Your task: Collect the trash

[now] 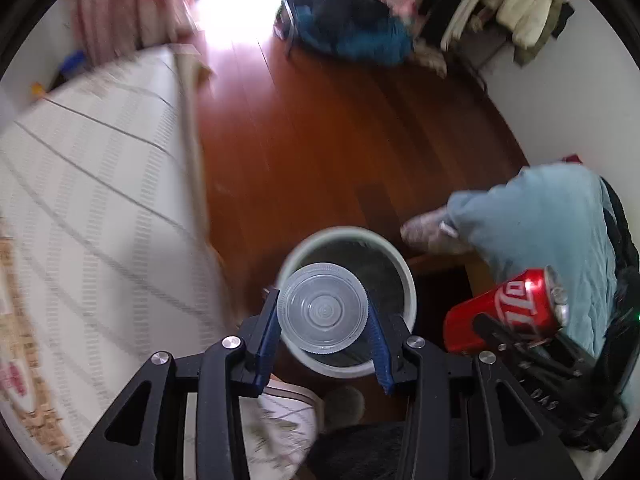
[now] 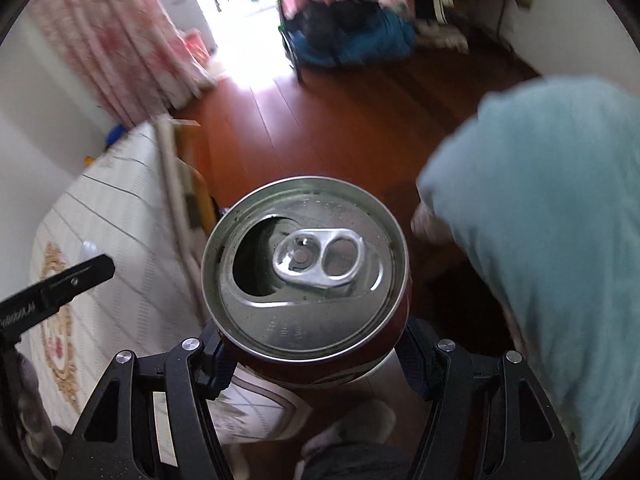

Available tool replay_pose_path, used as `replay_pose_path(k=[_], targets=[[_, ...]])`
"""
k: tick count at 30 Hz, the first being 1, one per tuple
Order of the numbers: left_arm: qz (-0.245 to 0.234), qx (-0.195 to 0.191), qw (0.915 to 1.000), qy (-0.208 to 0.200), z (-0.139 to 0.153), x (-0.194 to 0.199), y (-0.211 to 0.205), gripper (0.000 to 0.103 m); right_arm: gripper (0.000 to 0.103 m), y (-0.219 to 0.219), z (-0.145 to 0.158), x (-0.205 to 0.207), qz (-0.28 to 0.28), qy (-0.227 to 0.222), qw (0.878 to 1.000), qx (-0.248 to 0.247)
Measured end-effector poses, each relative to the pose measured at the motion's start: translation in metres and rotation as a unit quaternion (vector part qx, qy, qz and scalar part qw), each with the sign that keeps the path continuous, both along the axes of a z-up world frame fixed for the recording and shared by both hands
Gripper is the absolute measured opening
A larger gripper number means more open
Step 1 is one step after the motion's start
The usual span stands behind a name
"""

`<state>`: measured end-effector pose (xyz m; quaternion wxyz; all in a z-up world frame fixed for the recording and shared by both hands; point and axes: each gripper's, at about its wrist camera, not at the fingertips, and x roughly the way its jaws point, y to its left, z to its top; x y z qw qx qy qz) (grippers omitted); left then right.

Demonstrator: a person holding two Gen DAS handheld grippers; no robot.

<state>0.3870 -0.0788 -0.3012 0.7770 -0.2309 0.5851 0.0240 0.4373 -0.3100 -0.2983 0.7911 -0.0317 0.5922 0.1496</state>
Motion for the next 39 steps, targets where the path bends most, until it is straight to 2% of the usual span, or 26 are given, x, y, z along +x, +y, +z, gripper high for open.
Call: replay_pose_path(k=[4,5,7,9,11,12,16,19,26,39], targets=[[-0.015,-0.029,0.9987,0.038,-0.036,0.028,-0.018,0.038,0.069,-0.016,-0.041,0.014,-0.010,0.035,0.999,0.000],[-0.019,-0.029,0.9983,0.046,-0.042,0.035,-0.020,0.042,0.069,-0.019,-0.050,0.018,-0.011,0.042,0.999,-0.002],[-0.021,-0.031,0.9978,0.055,-0.051,0.045,-0.022,0.075,0.070,-0.021,-0.063,0.026,-0.014,0.050,0.999,0.000],[-0.021,-0.035,0.9976,0.055,-0.056,0.047,-0.024,0.087,0.070,-0.024,-0.078,0.032,-0.017,0.068,0.998,-0.003],[-0.020,-0.024,0.9977,0.060,-0.057,0.046,-0.025,0.091,0.094,-0.024,-0.087,0.036,-0.024,0.077,0.997,-0.015],[-0.021,-0.016,0.9978,0.061,-0.057,0.044,-0.026,0.095,0.103,-0.026,-0.088,0.037,-0.024,0.076,0.997,-0.012],[-0.014,0.046,0.9977,0.048,-0.042,0.023,-0.023,0.096,0.103,-0.023,-0.086,0.031,-0.012,0.070,0.997,-0.031],[-0.007,0.100,0.9942,0.038,-0.021,0.003,-0.022,0.096,0.103,-0.014,-0.073,0.021,-0.006,0.060,0.997,-0.046],[0.001,0.162,0.9868,0.003,0.030,-0.049,-0.026,0.096,0.103,-0.017,-0.014,-0.020,0.003,0.023,0.998,-0.055],[0.007,0.161,0.9829,-0.088,0.148,-0.135,-0.037,0.096,0.103,-0.027,0.128,-0.117,0.039,-0.052,0.998,0.007]])
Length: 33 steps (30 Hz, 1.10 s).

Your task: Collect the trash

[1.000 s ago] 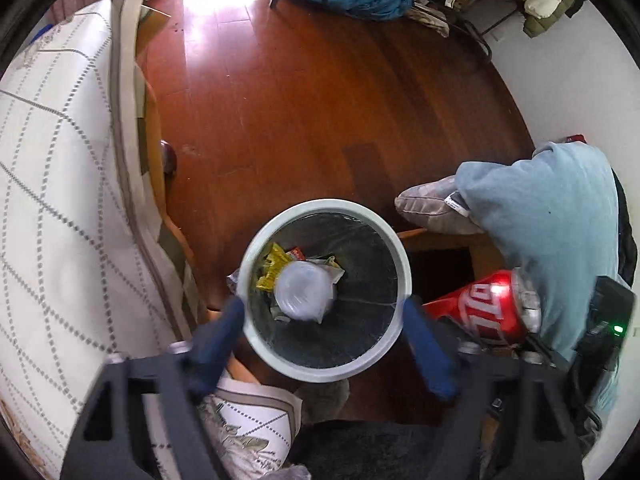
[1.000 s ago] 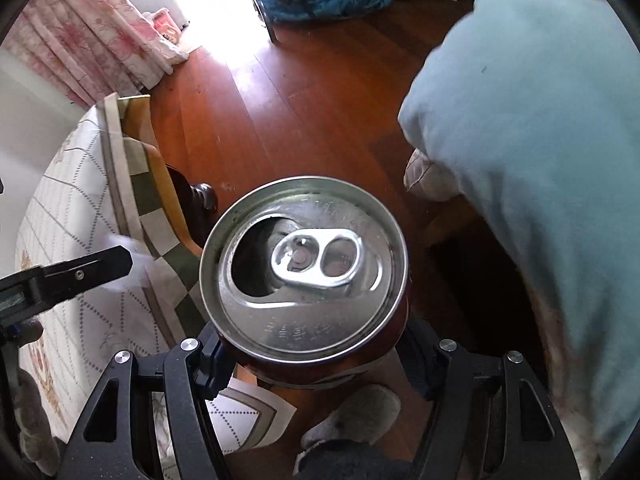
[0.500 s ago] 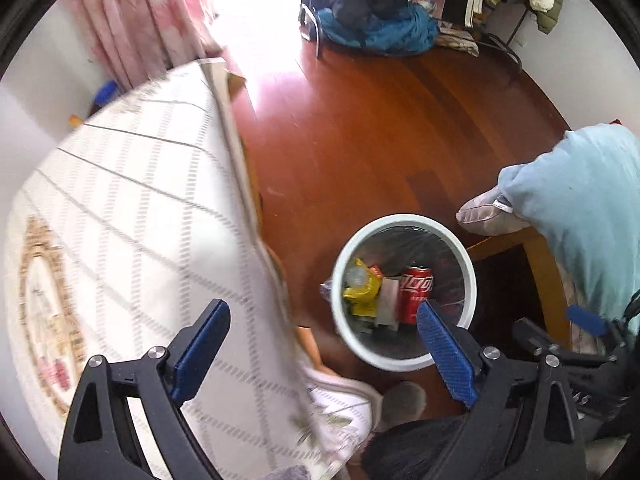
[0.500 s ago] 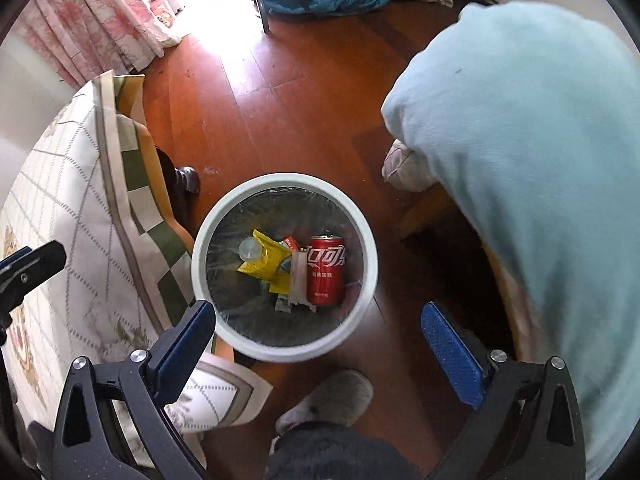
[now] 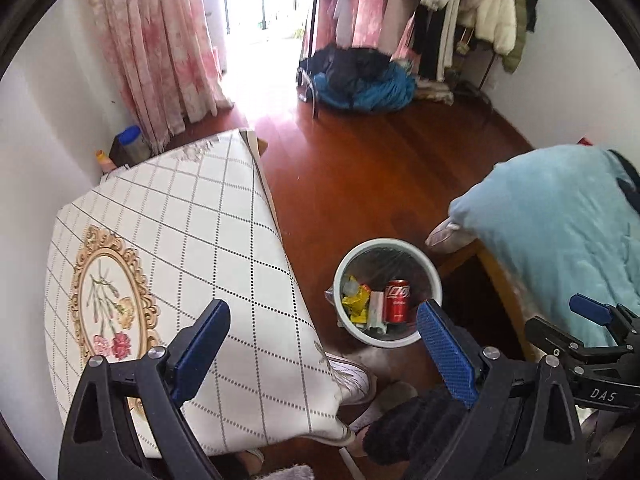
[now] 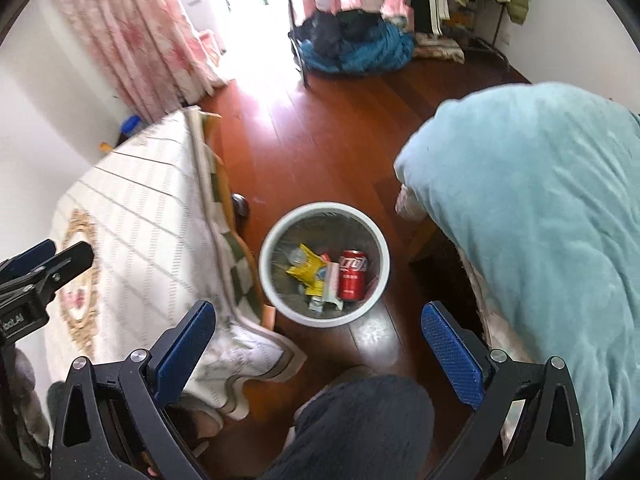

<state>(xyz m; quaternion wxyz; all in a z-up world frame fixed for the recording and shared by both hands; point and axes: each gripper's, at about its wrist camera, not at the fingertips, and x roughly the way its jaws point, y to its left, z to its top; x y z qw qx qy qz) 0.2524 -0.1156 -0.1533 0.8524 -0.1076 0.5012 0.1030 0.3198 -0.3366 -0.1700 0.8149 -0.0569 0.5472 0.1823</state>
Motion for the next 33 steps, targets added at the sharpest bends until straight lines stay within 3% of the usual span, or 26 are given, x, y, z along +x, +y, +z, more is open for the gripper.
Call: replay_pose_path(k=[11,22,33], targets=[[-0.017,-0.040,0.9971,-0.063,0.070,-0.061,-0.002,0.096,0.103,-0.019,0.103,-0.071,0.016,-0.047,0.996,0.076],[-0.025,-0.074,0.9923,-0.096,0.107,-0.098,0.001,0.096,0.103,-0.024,0.158,-0.104,0.047,-0.058,0.990,0.118],[-0.034,-0.083,0.9893,-0.115,0.134,-0.119,0.003,0.096,0.103,-0.015,0.188,-0.123,0.070,-0.062,0.986,0.137]])
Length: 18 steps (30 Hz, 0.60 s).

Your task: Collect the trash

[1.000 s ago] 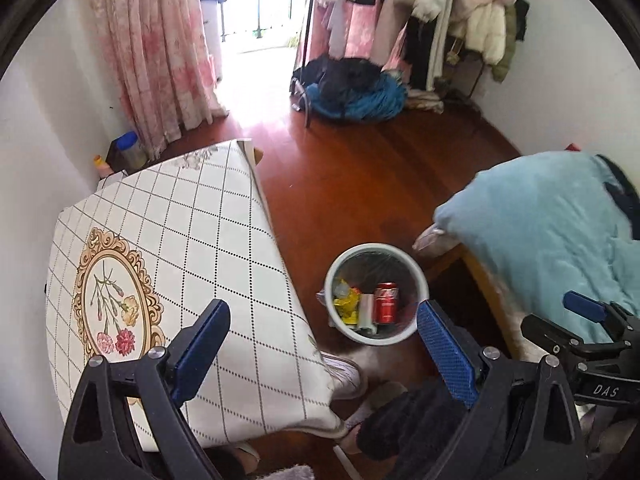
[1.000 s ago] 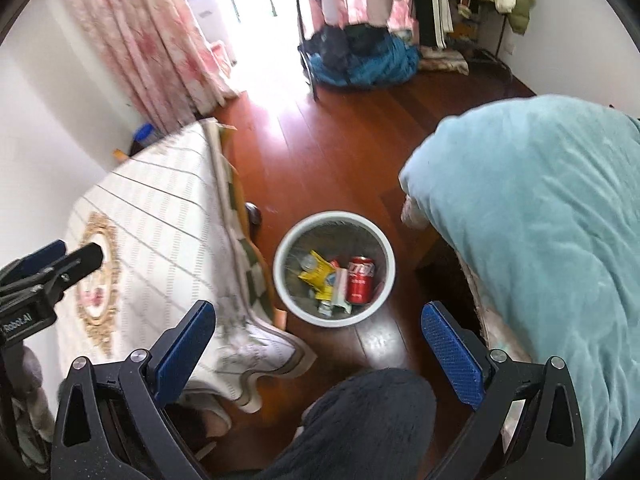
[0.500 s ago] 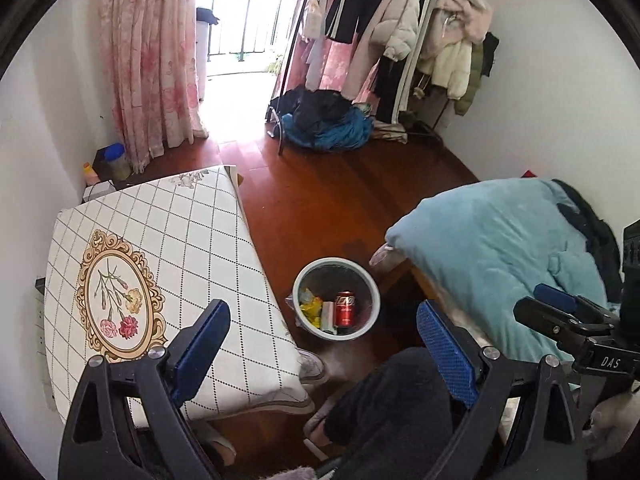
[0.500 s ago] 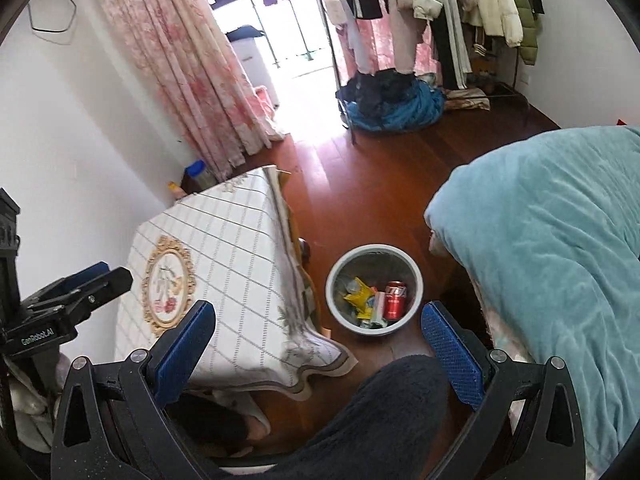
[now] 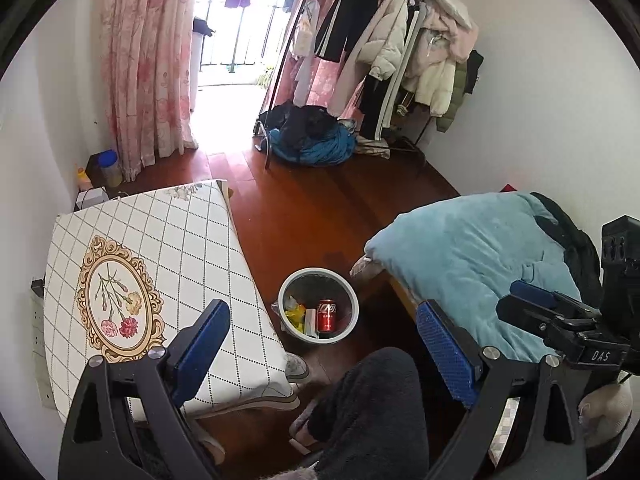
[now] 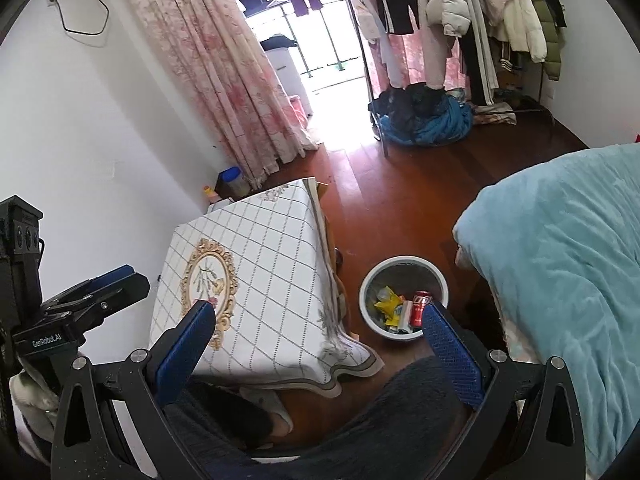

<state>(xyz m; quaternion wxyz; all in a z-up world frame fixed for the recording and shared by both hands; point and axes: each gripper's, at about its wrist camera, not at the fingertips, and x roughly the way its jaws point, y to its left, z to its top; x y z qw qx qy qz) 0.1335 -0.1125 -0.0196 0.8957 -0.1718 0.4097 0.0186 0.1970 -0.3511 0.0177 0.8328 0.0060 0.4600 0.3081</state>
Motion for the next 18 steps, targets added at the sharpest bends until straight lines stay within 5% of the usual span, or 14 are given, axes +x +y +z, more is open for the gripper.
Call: replay_pose_path(k=[18], targets=[[-0.008,0.001,0.9999,-0.010,0.007,-0.008,-0.009,0.103,0.103,0.007,0.006,-0.014,0.009,0.000,1.000,-0.005]])
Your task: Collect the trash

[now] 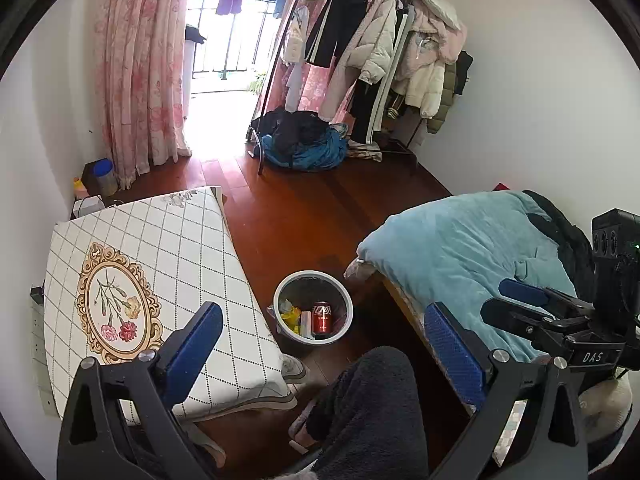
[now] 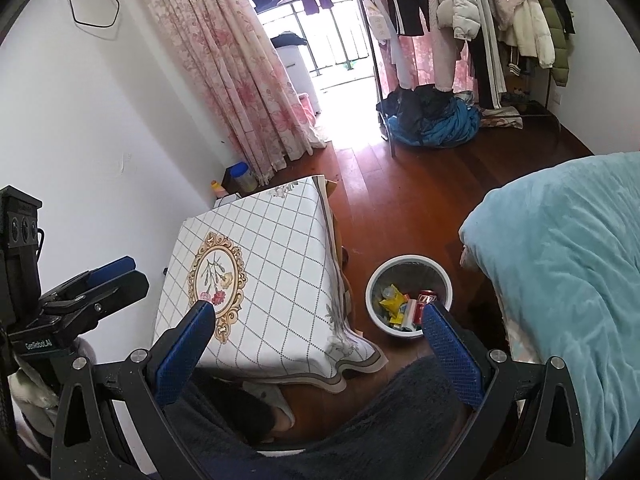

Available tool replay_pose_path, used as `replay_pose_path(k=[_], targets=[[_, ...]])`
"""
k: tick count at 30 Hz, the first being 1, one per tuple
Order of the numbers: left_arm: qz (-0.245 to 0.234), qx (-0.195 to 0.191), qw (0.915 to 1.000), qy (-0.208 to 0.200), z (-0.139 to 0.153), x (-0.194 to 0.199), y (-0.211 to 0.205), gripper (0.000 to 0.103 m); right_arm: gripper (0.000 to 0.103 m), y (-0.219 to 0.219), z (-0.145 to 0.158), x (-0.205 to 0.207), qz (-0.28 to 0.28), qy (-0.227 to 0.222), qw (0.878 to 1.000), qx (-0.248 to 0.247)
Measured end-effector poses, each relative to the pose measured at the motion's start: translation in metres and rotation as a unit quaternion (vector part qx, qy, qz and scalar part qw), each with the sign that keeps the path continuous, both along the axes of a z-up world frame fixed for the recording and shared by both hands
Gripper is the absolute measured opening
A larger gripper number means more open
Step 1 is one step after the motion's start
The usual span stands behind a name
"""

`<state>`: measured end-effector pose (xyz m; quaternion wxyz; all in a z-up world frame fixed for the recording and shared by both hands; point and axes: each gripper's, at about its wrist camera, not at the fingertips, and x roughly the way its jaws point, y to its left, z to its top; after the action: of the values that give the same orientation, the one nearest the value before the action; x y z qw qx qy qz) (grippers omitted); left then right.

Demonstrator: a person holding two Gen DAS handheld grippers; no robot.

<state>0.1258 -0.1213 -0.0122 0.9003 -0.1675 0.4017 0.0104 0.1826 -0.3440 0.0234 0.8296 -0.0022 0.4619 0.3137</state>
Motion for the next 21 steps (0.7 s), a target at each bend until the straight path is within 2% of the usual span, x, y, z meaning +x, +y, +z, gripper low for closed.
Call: replay_pose_path(k=[21], targets=[[-0.003,-0.003,1.0000,0.000,0.0028,-0.0009,-0.0086,0.103,0.103,0.0035,0.0016,-0.0048,0.006,0.003,1.000,-0.002]])
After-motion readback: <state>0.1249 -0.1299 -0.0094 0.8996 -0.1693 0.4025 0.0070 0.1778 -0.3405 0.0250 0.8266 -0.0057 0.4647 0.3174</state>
